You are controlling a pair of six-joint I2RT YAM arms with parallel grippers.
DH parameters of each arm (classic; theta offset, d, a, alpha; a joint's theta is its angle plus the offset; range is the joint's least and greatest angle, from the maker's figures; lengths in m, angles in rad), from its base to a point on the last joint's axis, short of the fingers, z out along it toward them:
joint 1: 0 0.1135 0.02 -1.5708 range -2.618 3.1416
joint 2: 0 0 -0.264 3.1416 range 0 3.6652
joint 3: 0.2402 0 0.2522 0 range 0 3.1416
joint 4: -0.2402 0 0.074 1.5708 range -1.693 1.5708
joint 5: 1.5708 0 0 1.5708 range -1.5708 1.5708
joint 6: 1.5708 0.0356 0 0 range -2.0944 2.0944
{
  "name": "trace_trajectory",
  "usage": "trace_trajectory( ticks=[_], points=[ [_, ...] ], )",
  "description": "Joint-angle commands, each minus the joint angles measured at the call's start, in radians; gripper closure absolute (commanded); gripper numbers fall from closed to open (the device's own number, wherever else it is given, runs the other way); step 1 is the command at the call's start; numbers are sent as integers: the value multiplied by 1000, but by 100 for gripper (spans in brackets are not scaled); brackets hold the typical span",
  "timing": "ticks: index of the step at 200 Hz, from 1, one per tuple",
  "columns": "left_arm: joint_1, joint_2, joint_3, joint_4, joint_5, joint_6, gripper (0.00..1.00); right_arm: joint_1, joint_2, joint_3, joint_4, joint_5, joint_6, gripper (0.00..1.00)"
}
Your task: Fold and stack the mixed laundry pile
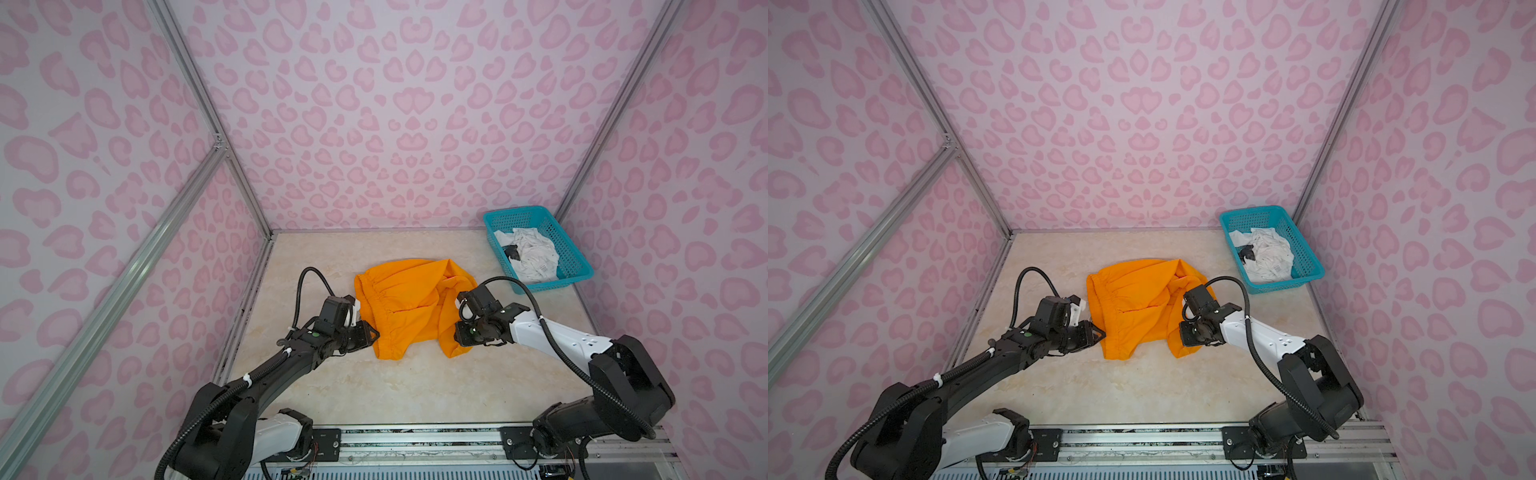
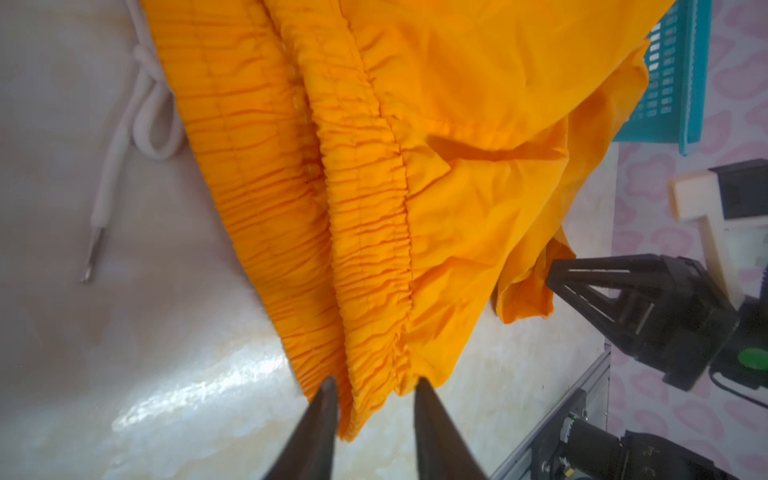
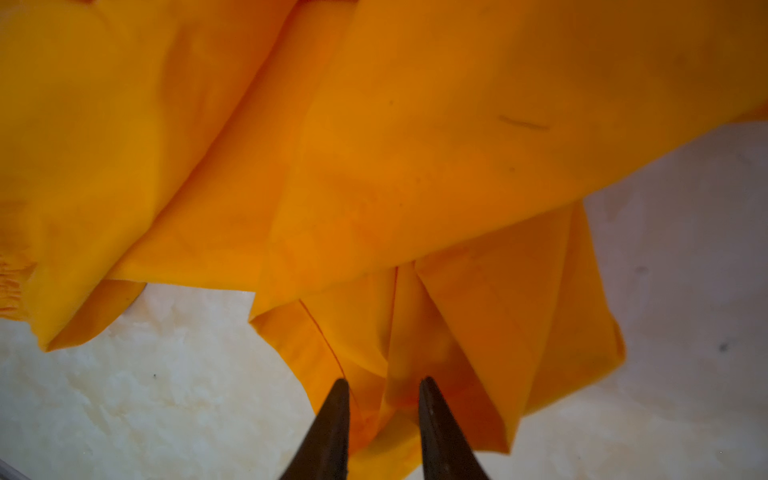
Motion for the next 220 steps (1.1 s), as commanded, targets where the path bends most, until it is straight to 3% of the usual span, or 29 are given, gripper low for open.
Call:
trace_trajectory(
  ticks=[1, 12, 36, 58, 86, 115, 173, 220],
  points=[
    [-48, -65, -48, -45, 10, -10, 43, 4, -3, -6, 7, -7, 12, 70],
    [-90, -101, -84, -34, -28, -69, 37, 4, -8, -11, 7, -8, 12, 70],
    [-189, -136, -160, 46, -154, -262, 37, 2, -9, -12, 5, -13, 6, 69],
    [-266, -114, -199, 165, -252, -457, 35, 2, -1, -6, 1, -19, -3, 69],
    [-346, -72, -187, 217, -379, -593, 34, -1, -4, -5, 1, -24, -6, 69],
    [-374, -6, -229, 433, -409, -679, 33, -4, 1, -5, 8, -34, -5, 69],
    [-394, 119, -255, 587, -493, -769, 35, -16, -10, -15, 4, -45, -6, 70],
    [-394, 152, -276, 657, -535, -791, 49, -25, -25, -34, -9, -48, -10, 70]
  ],
)
